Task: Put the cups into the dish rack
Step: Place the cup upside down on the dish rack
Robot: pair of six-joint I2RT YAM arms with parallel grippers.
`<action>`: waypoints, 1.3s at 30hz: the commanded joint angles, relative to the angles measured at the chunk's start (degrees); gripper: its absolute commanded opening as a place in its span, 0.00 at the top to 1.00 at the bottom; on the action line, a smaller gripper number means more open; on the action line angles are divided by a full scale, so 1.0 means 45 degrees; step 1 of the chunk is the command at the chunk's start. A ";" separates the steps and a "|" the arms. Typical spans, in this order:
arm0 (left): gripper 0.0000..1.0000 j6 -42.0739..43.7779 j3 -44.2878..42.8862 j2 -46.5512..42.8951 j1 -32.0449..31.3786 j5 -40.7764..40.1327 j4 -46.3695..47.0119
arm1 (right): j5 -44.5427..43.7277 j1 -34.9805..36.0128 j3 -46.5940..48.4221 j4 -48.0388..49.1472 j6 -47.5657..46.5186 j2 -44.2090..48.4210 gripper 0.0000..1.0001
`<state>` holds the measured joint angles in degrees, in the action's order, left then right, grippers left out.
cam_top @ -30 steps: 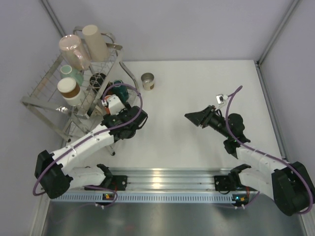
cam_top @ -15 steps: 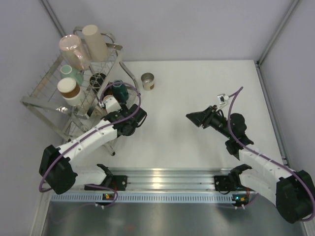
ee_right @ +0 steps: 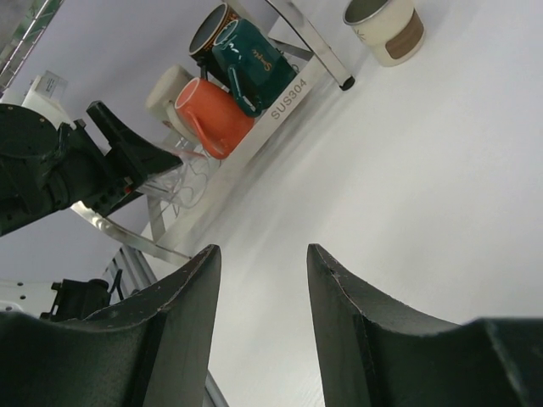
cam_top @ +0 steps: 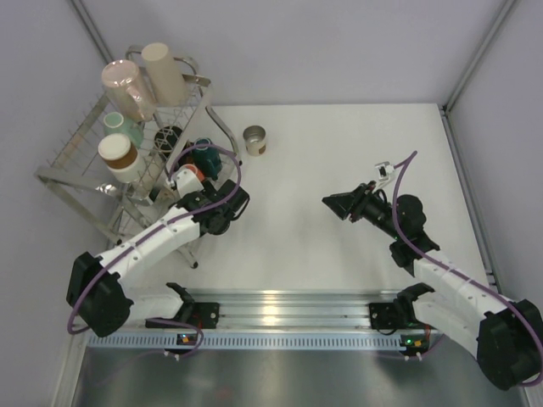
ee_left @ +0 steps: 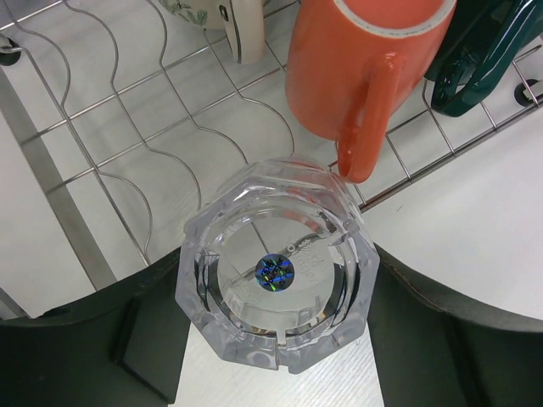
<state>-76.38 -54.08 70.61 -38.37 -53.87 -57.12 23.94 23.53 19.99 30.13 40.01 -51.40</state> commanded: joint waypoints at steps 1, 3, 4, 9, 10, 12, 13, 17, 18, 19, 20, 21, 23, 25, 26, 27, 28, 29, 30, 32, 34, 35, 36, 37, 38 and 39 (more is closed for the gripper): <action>1.00 -0.0410 -0.0012 -0.0203 0.0401 -0.0783 -0.0333 | -0.0126 0.0142 0.0520 0.0160 -0.0395 0.0094 0.54; 1.00 0.0018 -0.0109 0.0166 0.0421 -0.0861 -0.0314 | -0.0126 0.0142 0.0500 0.0218 -0.0395 0.0035 0.54; 1.00 0.0194 -0.0110 0.0304 0.0441 -0.0862 -0.0314 | -0.0126 0.0142 0.0500 0.0238 -0.0395 0.0015 0.54; 1.00 0.1269 0.0085 0.0735 0.0441 -0.0686 -0.0314 | -0.0126 0.0142 0.0558 0.0219 -0.0395 -0.0043 0.54; 1.00 0.1347 0.0279 0.0716 0.0421 -0.0589 -0.0333 | -0.0087 0.0123 0.0578 0.0219 -0.0395 -0.0043 0.54; 1.00 0.1562 0.0456 0.0638 0.0441 -0.0549 -0.0314 | -0.0067 0.0142 0.0597 0.0160 -0.0375 0.0015 0.54; 1.00 0.1621 0.0572 0.0599 0.0441 -0.0549 -0.0314 | -0.0048 0.0142 0.0578 0.0141 -0.0395 0.0015 0.54; 1.00 0.1894 0.1060 0.0228 0.0441 -0.0627 -0.0333 | -0.0008 0.0142 0.0461 -0.0112 -0.0473 0.0230 0.54; 1.00 0.1992 0.1101 0.0227 0.0441 -0.0685 -0.0333 | -0.0028 0.0142 0.0422 -0.0171 -0.0512 0.0346 0.54; 1.00 0.2109 0.1159 0.0227 0.0441 -0.0821 -0.0314 | -0.0047 0.0142 0.0402 -0.0211 -0.0531 0.0367 0.54; 1.00 0.2226 0.1198 0.0227 0.0441 -0.0842 -0.0333 | -0.0048 0.0142 0.0402 -0.0250 -0.0532 0.0405 0.54; 1.00 0.2266 0.1257 0.0227 0.0441 -0.0920 -0.0333 | -0.0028 0.0142 0.0402 -0.0308 -0.0532 0.0445 0.54; 1.00 0.2286 0.1238 0.0246 0.0441 -0.1095 -0.0431 | -0.0028 0.0162 0.0382 -0.0367 -0.0532 0.0581 0.54; 1.00 0.2402 0.1140 0.0266 0.0441 -0.1096 -0.0431 | -0.0106 0.0143 0.0343 -0.0465 -0.0570 0.0679 0.54; 1.00 0.2403 0.1101 0.0266 0.0441 -0.1057 -0.0431 | -0.0125 0.0162 0.0305 -0.0484 -0.0571 0.0718 0.54; 1.00 0.2422 0.1062 0.0363 0.0441 -0.0922 -0.0412 | -0.0126 0.0162 0.0285 -0.0485 -0.0551 0.0796 0.54; 1.00 0.2384 0.1043 0.0402 0.0421 -0.0862 -0.0411 | -0.0126 0.0162 0.0246 -0.0485 -0.0551 0.0796 0.54; 1.00 0.2229 0.1042 0.0461 0.0441 -0.0823 -0.0411 | -0.0126 0.0143 0.0226 -0.0485 -0.0532 0.0835 0.54; 1.00 0.2130 0.1081 0.0500 0.0441 -0.0745 -0.0411 | -0.0106 0.0162 0.0245 -0.0523 -0.0551 0.0855 0.54; 1.00 0.1800 0.1179 0.0656 0.0421 -0.0706 -0.0411 | -0.0106 0.0162 0.0265 -0.0699 -0.0609 0.0932 0.54; 0.97 0.1603 0.1237 0.0773 0.0441 -0.0608 -0.0392 | -0.0184 0.0142 0.0285 -0.0816 -0.0707 0.1031 0.54; 0.93 0.1447 0.1296 0.0813 0.0441 -0.0608 -0.0392 | -0.0223 0.0162 0.0285 -0.0952 -0.0765 0.1147 0.54; 0.91 0.1407 0.1316 0.0832 0.0441 -0.0608 -0.0392 | -0.0281 0.0143 0.0323 -0.1011 -0.0843 0.1148 0.54; 0.87 0.1349 0.1335 0.0852 0.0441 -0.0646 -0.0411 | -0.0301 0.0162 0.0343 -0.1070 -0.0883 0.1148 0.54; 0.82 0.1232 0.1393 0.0910 0.0441 -0.0686 -0.0392 | -0.0321 0.0143 0.0363 -0.1129 -0.0941 0.1167 0.54; 0.79 0.1154 0.1394 0.0911 0.0441 -0.0705 -0.0392 | -0.0321 0.0142 0.0363 -0.1129 -0.0942 0.1168 0.54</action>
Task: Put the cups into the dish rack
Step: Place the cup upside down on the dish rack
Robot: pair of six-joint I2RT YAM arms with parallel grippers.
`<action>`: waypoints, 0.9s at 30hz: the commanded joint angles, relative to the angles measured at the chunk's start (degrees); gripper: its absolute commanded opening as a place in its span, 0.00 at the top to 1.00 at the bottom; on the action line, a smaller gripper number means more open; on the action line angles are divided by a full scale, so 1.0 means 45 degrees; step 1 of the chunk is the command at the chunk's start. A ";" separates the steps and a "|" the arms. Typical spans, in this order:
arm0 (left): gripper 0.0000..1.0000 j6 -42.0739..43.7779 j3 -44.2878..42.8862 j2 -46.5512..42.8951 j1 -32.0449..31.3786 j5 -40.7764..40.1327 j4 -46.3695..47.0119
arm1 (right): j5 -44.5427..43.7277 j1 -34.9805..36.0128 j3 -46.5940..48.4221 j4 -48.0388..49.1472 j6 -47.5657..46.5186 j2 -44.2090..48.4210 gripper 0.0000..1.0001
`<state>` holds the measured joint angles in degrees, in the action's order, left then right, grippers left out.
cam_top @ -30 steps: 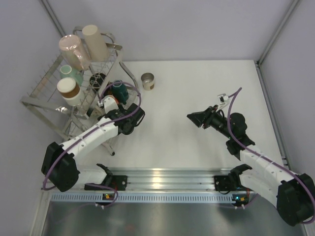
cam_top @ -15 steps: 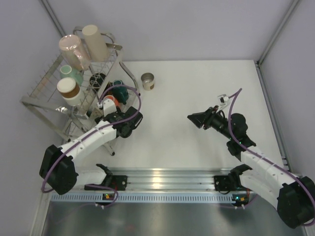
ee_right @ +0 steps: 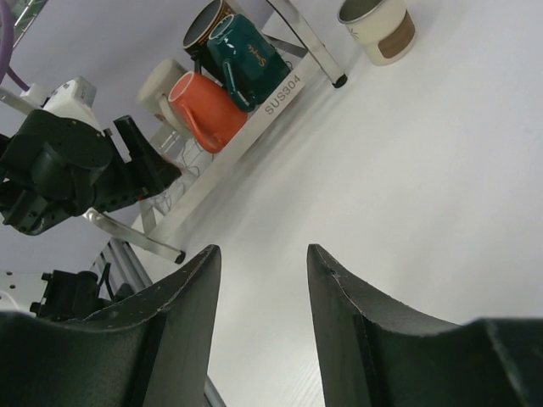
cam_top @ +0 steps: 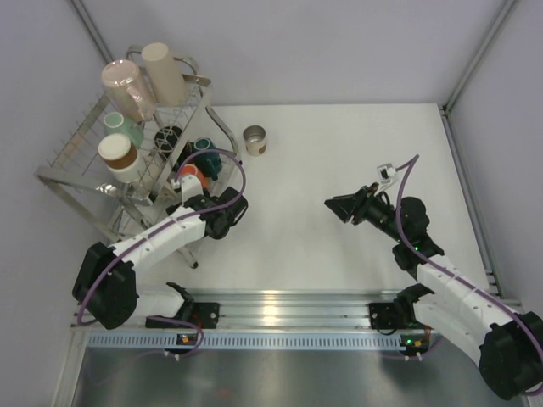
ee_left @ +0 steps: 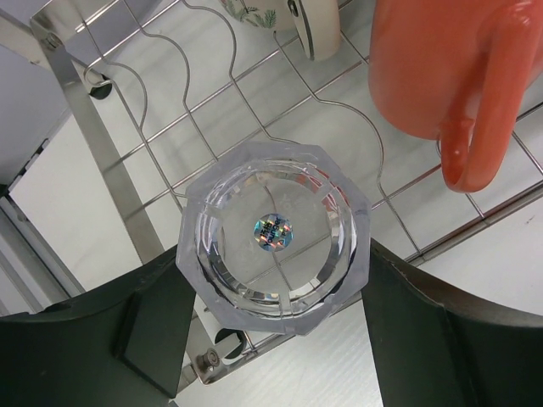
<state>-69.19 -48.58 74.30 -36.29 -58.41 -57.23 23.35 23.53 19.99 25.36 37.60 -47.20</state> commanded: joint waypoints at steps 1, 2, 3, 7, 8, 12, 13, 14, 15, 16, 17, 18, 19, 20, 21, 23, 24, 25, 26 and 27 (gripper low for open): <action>0.77 -0.0484 0.0189 0.0051 -0.0021 0.0285 -0.0387 | -0.0190 0.0162 0.0382 -0.0070 -0.0427 0.0216 0.54; 0.72 -0.0542 0.0189 0.0031 -0.0021 0.0285 -0.0368 | -0.0190 0.0143 0.0382 -0.0070 -0.0427 0.0196 0.54; 0.68 -0.0562 0.0189 -0.0007 -0.0021 0.0266 -0.0368 | -0.0190 0.0162 0.0363 -0.0051 -0.0427 0.0177 0.54; 0.55 -0.0465 -0.0025 -0.0125 -0.0021 0.0246 -0.0368 | -0.0190 0.0142 0.0363 0.0027 -0.0466 0.0020 0.54; 0.53 -0.0349 -0.0103 -0.0106 -0.0021 0.0227 -0.0368 | -0.0190 0.0142 0.0382 0.0008 -0.0466 -0.0057 0.54; 0.46 0.0081 -0.0591 -0.0066 -0.0021 0.0207 -0.0387 | -0.0190 0.0143 0.0480 -0.0012 -0.0544 -0.0117 0.54; 0.36 0.0237 -0.0785 -0.0028 -0.0021 0.0188 -0.0406 | -0.0190 0.0142 0.0499 -0.0031 -0.0563 -0.0136 0.54; 0.30 0.0296 -0.0864 -0.0008 -0.0021 0.0188 -0.0387 | -0.0190 0.0142 0.0519 -0.0031 -0.0583 -0.0213 0.54; 0.25 0.0374 -0.0943 -0.0008 -0.0021 0.0188 -0.0387 | -0.0190 0.0142 0.0558 -0.0051 -0.0603 -0.0234 0.54; 0.22 0.0549 -0.1137 -0.0027 -0.0021 0.0168 -0.0406 | -0.0190 0.0142 0.0578 -0.0070 -0.0622 -0.0234 0.54; 0.21 0.0609 -0.1216 -0.0047 -0.0021 0.0129 -0.0387 | -0.0190 0.0142 0.0597 -0.0109 -0.0642 -0.0272 0.54; 0.21 0.0668 -0.1294 -0.0066 -0.0021 0.0090 -0.0387 | -0.0190 0.0142 0.0617 -0.0109 -0.0642 -0.0273 0.54; 0.20 0.0803 -0.1372 -0.0124 -0.0021 0.0051 -0.0387 | -0.0190 0.0142 0.0655 -0.0129 -0.0661 -0.0292 0.54; 0.20 0.0824 -0.1489 -0.0183 -0.0021 0.0032 -0.0387 | -0.0190 0.0142 0.0656 -0.0168 -0.0681 -0.0273 0.54; 0.20 0.0882 -0.1529 -0.0261 -0.0021 0.0012 -0.0387 | -0.0209 0.0142 0.0695 -0.0187 -0.0720 -0.0292 0.54; 0.19 0.0961 -0.1626 -0.0281 -0.0021 -0.0066 -0.0406 | -0.0248 0.0142 0.0734 -0.0246 -0.0739 -0.0350 0.54; 0.19 0.1000 -0.1646 -0.0281 -0.0021 -0.0105 -0.0387 | -0.0229 0.0142 0.0753 -0.0265 -0.0759 -0.0370 0.54; 0.19 0.1019 -0.1647 -0.0262 -0.0021 -0.0183 -0.0387 | -0.0229 0.0142 0.0773 -0.0266 -0.0759 -0.0390 0.54; 0.19 0.1058 -0.1647 -0.0184 -0.0040 -0.0203 -0.0406 | -0.0248 0.0142 0.0792 -0.0285 -0.0759 -0.0409 0.54; 0.18 0.1078 -0.1666 -0.0164 -0.0021 -0.0222 -0.0407 | -0.0229 0.0142 0.0812 -0.0304 -0.0759 -0.0410 0.54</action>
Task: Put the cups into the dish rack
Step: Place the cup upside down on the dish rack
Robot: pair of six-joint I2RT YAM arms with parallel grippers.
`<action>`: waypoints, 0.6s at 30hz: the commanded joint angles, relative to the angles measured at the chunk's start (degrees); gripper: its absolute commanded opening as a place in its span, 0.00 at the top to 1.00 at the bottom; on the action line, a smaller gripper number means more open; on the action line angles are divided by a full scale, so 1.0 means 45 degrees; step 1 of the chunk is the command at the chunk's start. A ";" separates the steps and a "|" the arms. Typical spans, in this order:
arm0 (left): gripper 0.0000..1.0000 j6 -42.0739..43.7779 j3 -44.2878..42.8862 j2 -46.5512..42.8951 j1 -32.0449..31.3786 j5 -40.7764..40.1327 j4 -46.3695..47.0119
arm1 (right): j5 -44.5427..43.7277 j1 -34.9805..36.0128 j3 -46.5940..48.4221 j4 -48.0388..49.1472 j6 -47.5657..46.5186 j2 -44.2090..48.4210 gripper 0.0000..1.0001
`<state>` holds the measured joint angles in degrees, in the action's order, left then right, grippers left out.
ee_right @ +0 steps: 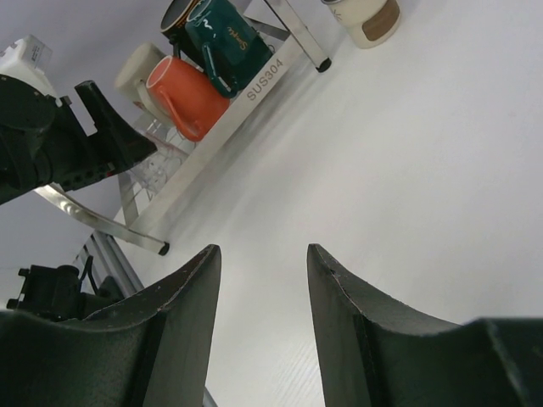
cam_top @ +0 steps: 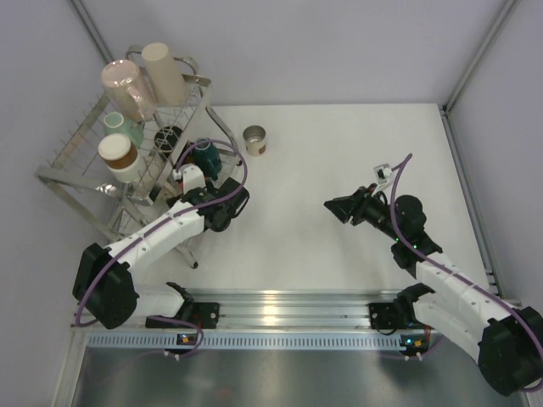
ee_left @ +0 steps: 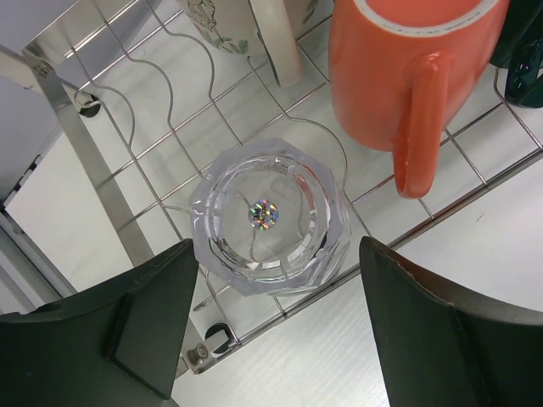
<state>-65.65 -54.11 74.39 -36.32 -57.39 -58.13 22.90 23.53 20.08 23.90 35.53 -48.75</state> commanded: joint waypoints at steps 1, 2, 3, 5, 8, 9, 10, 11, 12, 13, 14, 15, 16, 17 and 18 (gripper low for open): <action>0.19 0.0330 -0.0437 -0.0145 -0.0016 -0.0451 -0.0208 | -0.0127 0.0123 0.0812 0.0001 -0.0298 -0.0065 0.54; 0.19 0.0408 -0.0476 -0.0144 -0.0035 -0.0451 -0.0208 | -0.0127 0.0142 0.0812 0.0001 -0.0317 -0.0065 0.54; 0.19 0.0486 -0.0515 -0.0067 -0.0035 -0.0470 -0.0208 | -0.0146 0.0142 0.0812 0.0001 -0.0336 -0.0065 0.54; 0.20 0.0876 -0.0749 0.0011 -0.0035 -0.0529 -0.0188 | -0.0166 0.0142 0.0812 -0.0038 -0.0356 -0.0065 0.54; 0.21 0.1773 -0.1276 0.0323 -0.0035 -0.0451 -0.0188 | -0.0224 0.0123 0.0812 -0.0038 -0.0395 -0.0142 0.54; 0.22 0.1988 -0.1432 0.0440 -0.0055 -0.0451 -0.0227 | -0.0225 0.0142 0.0793 -0.0038 -0.0376 -0.0162 0.54; 0.22 0.2281 -0.1569 0.0596 -0.0074 -0.0431 -0.0246 | -0.0205 0.0142 0.0793 -0.0038 -0.0376 -0.0201 0.54; 0.22 0.2380 -0.1744 0.0636 -0.0074 -0.0373 -0.0266 | -0.0205 0.0142 0.0793 -0.0057 -0.0414 -0.0221 0.54; 0.22 0.2420 -0.1784 0.0676 -0.0074 -0.0315 -0.0266 | -0.0205 0.0123 0.0773 -0.0057 -0.0395 -0.0240 0.54; 0.22 0.2536 -0.1843 0.0734 -0.0113 -0.0295 -0.0247 | -0.0244 0.0142 0.0773 -0.0077 -0.0415 -0.0240 0.54; 0.22 0.2596 -0.1882 0.0773 -0.0152 -0.0295 -0.0266 | -0.0263 0.0142 0.0754 -0.0096 -0.0434 -0.0202 0.54; 0.22 0.2673 -0.1902 0.0793 -0.0133 -0.0256 -0.0247 | -0.0283 0.0142 0.0754 -0.0135 -0.0473 -0.0201 0.54; 0.22 0.2752 -0.1921 0.0832 -0.0152 -0.0256 -0.0324 | -0.0341 0.0142 0.0754 -0.0174 -0.0512 -0.0201 0.54; 0.21 0.2714 -0.1902 0.0813 -0.0153 -0.0256 -0.0363 | -0.0380 0.0123 0.0754 -0.0271 -0.0570 -0.0182 0.54; 0.21 0.2617 -0.1883 0.0793 -0.0172 -0.0294 -0.0441 | -0.0400 0.0123 0.0754 -0.0292 -0.0571 -0.0163 0.54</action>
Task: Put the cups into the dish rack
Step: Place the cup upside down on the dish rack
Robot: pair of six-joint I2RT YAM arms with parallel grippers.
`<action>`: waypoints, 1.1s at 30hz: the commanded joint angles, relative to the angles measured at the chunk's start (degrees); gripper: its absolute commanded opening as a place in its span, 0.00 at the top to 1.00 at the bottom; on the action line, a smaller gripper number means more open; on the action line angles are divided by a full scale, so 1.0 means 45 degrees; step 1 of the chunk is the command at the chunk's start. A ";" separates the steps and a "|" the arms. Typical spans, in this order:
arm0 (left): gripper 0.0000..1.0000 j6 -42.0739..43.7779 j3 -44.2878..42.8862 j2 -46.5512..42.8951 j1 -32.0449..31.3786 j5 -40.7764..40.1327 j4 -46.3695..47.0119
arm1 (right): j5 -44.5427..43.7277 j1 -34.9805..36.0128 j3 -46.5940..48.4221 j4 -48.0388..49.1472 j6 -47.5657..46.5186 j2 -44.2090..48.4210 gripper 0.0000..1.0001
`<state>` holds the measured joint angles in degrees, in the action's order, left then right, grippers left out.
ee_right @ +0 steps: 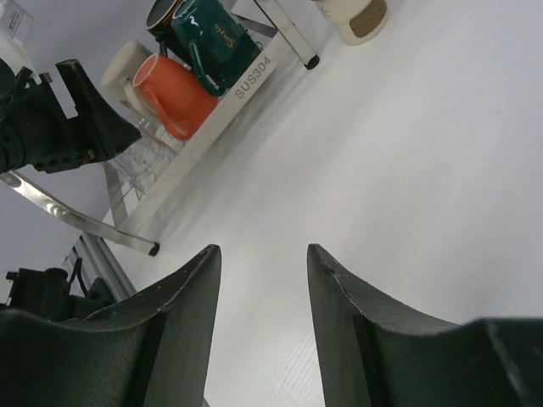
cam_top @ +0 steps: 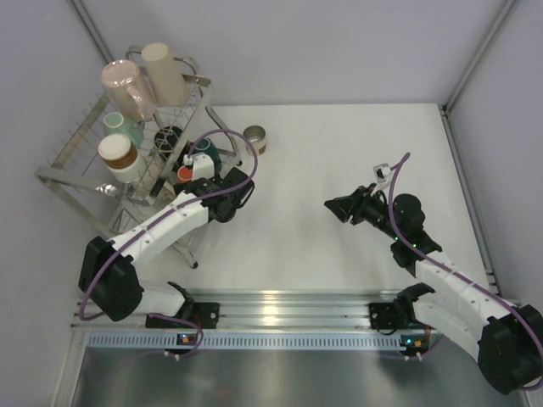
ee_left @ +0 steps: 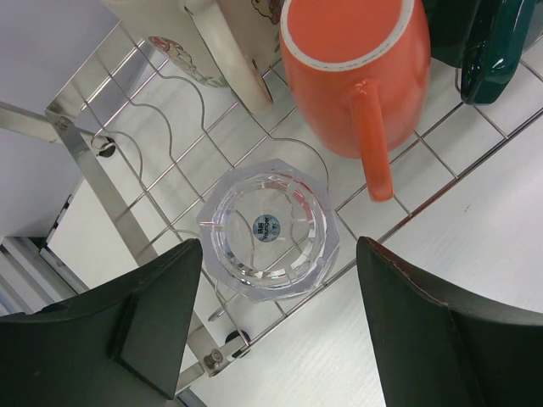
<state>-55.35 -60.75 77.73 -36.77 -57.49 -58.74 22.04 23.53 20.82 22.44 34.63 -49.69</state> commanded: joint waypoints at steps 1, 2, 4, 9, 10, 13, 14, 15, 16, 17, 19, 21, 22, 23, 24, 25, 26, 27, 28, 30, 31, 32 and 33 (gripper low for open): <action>0.21 0.0212 -0.0367 0.0011 -0.0051 -0.0270 -0.0364 | -0.0230 0.0123 0.0588 0.0014 -0.0391 0.0047 0.54; 0.22 0.0172 -0.0309 -0.0124 -0.0051 -0.0232 -0.0365 | -0.0250 0.0142 0.0608 -0.0044 -0.0391 0.0066 0.54; 0.22 0.0171 -0.0289 -0.0223 -0.0051 -0.0154 -0.0345 | -0.0250 0.0123 0.0608 -0.0044 -0.0411 0.0066 0.54; 0.22 0.0405 -0.0502 -0.0477 -0.0051 -0.0036 -0.0501 | -0.0289 0.0142 0.0627 -0.0064 -0.0430 0.0027 0.54; 0.22 0.0464 -0.0542 -0.0516 -0.0051 -0.0036 -0.0501 | -0.0289 0.0142 0.0628 -0.0064 -0.0392 0.0008 0.54; 0.25 0.0835 -0.0873 -0.0459 -0.0070 0.0198 -0.0482 | -0.0308 0.0123 0.0628 -0.0064 -0.0391 0.0007 0.54; 0.27 0.0990 -0.0952 -0.0400 -0.0089 0.0256 -0.0462 | -0.0309 0.0123 0.0628 -0.0064 -0.0372 0.0027 0.54; 0.31 0.1263 -0.1049 -0.0264 -0.0128 0.0238 -0.0462 | -0.0309 0.0142 0.0608 -0.0064 -0.0372 0.0027 0.54; 0.44 0.1343 -0.1147 0.0066 -0.0322 0.0218 -0.0462 | -0.0328 0.0142 0.0608 -0.0006 -0.0372 0.0046 0.54; 0.56 0.1363 -0.1206 0.0243 -0.0479 0.0141 -0.0482 | -0.0347 0.0142 0.0550 0.0033 -0.0333 0.0047 0.54; 0.89 0.1344 -0.1149 0.0944 -0.1023 0.0062 -0.0462 | -0.0367 0.0123 0.0511 0.0034 -0.0294 0.0027 0.54; 1.00 0.1479 -0.1187 0.1570 -0.1358 0.0197 -0.0462 | -0.0386 0.0123 0.0452 -0.0024 -0.0313 0.0046 0.54; 1.00 0.1558 -0.1129 0.1844 -0.1572 0.0237 -0.0443 | -0.0367 0.0142 0.0452 -0.0064 -0.0410 0.0124 0.54; 1.00 0.1636 -0.0974 0.2504 -0.1671 0.0238 -0.0462 | -0.0444 0.0142 0.0394 -0.0161 -0.0450 0.0163 0.54; 1.00 0.1772 -0.0876 0.2762 -0.1749 0.0238 -0.0482 | -0.0503 0.0142 0.0354 -0.0181 -0.0489 0.0222 0.54; 1.00 0.1831 -0.0720 0.3074 -0.1846 0.0334 -0.0482 | -0.0601 0.0142 0.0315 -0.0220 -0.0566 0.0319 0.54; 1.00 0.1851 -0.0564 0.3445 -0.1847 0.0297 -0.0443 | -0.0640 0.0104 0.0257 -0.0240 -0.0586 0.0339 0.54; 1.00 0.1677 -0.0582 0.3661 -0.1847 0.0257 -0.0636 | -0.0660 0.0084 0.0237 -0.0298 -0.0625 0.0359 0.55; 1.00 0.1656 -0.0582 0.3721 -0.1828 0.0238 -0.0715 | -0.0660 0.0045 0.0237 -0.0337 -0.0664 0.0378 0.54; 1.00 0.1598 -0.0563 0.3567 -0.1848 0.0354 -0.0658 | -0.0641 -0.0111 0.0217 -0.0454 -0.0704 0.0417 0.55; 1.00 0.1578 -0.0562 0.3527 -0.1751 0.0529 -0.0657 | -0.0602 -0.0150 0.0217 -0.0493 -0.0743 0.0437 0.55; 1.00 0.1501 -0.0582 0.3527 -0.1576 0.0685 -0.0696 | -0.0582 -0.0247 0.0237 -0.0532 -0.0762 0.0476 0.55; 1.00 0.1403 -0.0620 0.3604 -0.1419 0.0822 -0.0697 | -0.0543 -0.0306 0.0218 -0.0533 -0.0782 0.0496 0.55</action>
<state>-48.29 -62.74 95.39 -44.62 -54.50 -60.25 19.97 23.05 20.80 19.62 32.73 -48.82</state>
